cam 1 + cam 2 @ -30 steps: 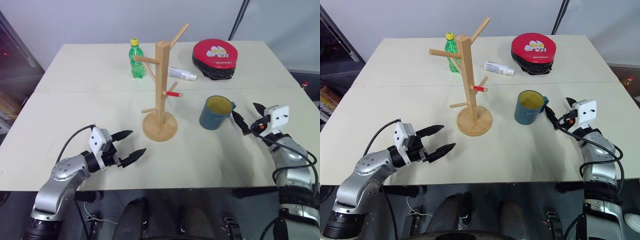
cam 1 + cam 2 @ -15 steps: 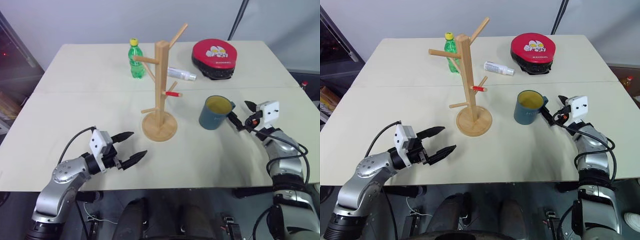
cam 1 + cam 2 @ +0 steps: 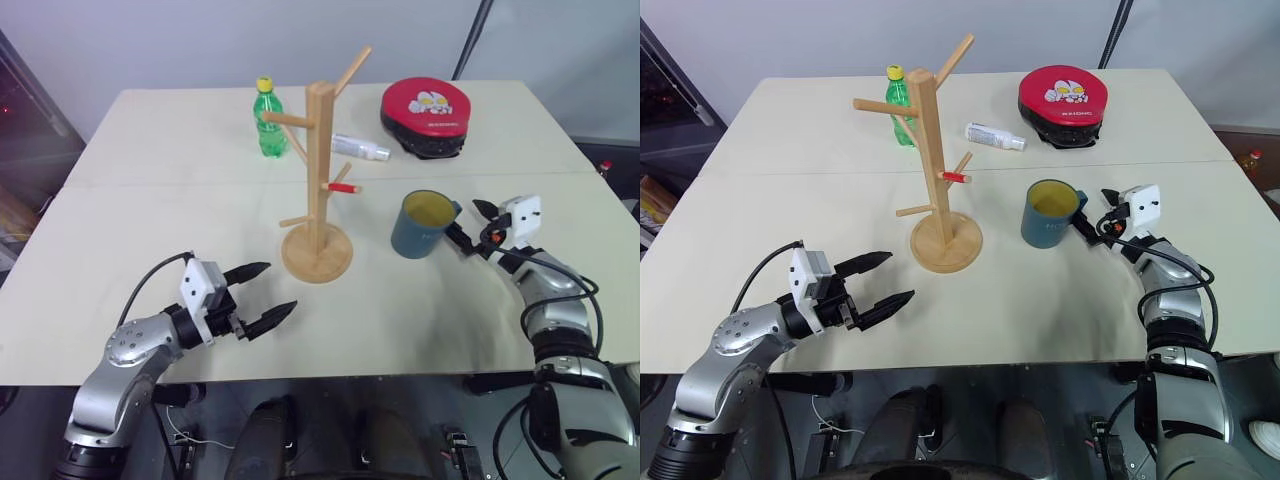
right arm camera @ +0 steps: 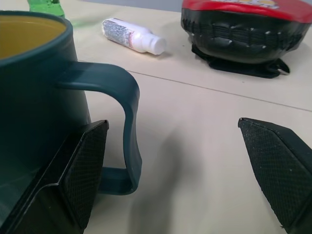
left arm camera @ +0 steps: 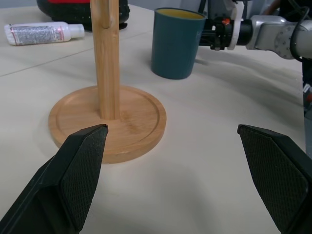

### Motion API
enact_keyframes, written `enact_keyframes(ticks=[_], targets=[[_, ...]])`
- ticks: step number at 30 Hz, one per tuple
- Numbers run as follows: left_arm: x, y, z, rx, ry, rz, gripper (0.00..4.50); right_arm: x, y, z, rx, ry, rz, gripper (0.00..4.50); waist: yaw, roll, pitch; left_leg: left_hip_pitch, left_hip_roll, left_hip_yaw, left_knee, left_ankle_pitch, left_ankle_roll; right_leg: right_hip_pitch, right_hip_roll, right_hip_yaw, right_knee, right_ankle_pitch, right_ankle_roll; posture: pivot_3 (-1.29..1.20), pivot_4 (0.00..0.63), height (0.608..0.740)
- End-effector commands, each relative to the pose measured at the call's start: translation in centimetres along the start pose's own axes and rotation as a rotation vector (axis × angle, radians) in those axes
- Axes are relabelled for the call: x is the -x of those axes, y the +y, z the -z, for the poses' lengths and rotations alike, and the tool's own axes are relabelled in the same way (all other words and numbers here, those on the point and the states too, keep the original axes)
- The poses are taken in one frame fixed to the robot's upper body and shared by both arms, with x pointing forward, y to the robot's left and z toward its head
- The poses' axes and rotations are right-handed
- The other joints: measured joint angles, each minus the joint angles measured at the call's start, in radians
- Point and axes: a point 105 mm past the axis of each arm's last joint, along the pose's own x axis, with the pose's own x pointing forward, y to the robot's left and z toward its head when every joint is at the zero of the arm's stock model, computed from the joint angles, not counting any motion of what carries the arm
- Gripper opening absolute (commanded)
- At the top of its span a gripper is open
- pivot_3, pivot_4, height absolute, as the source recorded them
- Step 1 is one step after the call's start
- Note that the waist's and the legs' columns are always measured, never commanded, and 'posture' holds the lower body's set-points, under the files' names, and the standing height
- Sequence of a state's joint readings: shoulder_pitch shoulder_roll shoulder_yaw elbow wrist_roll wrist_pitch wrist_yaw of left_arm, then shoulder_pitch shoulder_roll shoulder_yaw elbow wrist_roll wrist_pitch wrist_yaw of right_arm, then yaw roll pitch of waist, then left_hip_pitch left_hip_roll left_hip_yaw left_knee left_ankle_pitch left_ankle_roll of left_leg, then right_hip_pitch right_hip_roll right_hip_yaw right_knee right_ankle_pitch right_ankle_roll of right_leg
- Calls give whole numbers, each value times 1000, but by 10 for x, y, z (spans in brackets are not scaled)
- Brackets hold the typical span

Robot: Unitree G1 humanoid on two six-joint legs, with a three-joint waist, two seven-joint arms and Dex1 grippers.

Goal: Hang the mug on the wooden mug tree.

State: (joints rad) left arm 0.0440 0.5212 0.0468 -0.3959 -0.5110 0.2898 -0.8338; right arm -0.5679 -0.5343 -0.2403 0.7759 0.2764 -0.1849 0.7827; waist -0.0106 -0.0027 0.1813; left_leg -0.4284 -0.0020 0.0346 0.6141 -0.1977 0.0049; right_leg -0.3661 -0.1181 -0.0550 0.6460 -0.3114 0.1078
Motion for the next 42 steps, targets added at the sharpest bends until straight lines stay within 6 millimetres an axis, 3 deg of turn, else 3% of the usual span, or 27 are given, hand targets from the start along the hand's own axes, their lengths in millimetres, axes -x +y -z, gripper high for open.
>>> enact_keyframes(ticks=[1,6,7,11,15,18,22,25,30,33,38,42], targets=[[-1,-3,-10,-41,-25,14,4500,-4,0,-13,16,-47,-17,3154,-1,0,0,0,0,0,0,0,0,0,0,0,0,0,0,0,150,740],[-1,-2,-9,-43,-25,11,4500,-3,3,-14,0,-58,-45,430,-1,0,0,0,0,0,0,0,0,0,0,0,0,0,0,0,150,740],[-1,-2,-9,-44,-25,10,4500,-3,4,-15,-3,-62,-52,49,-1,0,0,0,0,0,0,0,0,0,0,0,0,0,0,0,150,740],[-2,-1,-9,-46,-25,10,4500,0,9,-18,-7,-85,-77,49,-1,0,0,0,0,0,0,0,0,0,0,0,0,0,0,0,150,740],[-3,0,-10,-52,-25,5,4500,6,17,-31,96,-104,-97,49,0,0,0,0,0,0,0,0,0,0,0,0,0,0,0,0,150,740],[1,9,-12,-72,-25,-34,4500,20,49,-58,391,-116,-221,49,3,1,0,0,0,0,0,0,0,0,0,0,0,0,0,0,150,740],[5,16,-14,-84,-22,-49,4500,32,89,-78,601,-118,-338,49,-2,1,1,0,0,0,0,0,0,-1,0,0,1,0,0,0,150,740],[5,18,-16,-90,-25,-49,4500,36,107,-86,683,-118,-377,49,1,1,1,0,1,0,0,0,0,-1,0,0,1,0,0,0,150,740],[4,25,-24,-109,-37,-46,4500,34,129,-108,749,-138,-417,49,4,0,1,0,0,0,0,0,-1,-1,-1,1,0,0,0,0,150,740],[8,34,-41,-125,-73,-56,4500,30,145,-134,778,-171,-431,49,1,0,1,-2,0,0,0,0,-1,-3,-1,1,0,0,-1,0,150,740],[13,40,-61,-161,-83,-35,4500,26,154,-159,759,-170,-422,49,1,0,1,-3,1,-1,0,0,-1,-4,-1,1,-1,0,-1,0,150,740],[12,40,-68,-182,-86,-23,4500,23,156,-166,757,-164,-426,49,3,0,2,-5,0,-1,0,0,0,-6,-1,1,-1,0,-1,0,150,740]])
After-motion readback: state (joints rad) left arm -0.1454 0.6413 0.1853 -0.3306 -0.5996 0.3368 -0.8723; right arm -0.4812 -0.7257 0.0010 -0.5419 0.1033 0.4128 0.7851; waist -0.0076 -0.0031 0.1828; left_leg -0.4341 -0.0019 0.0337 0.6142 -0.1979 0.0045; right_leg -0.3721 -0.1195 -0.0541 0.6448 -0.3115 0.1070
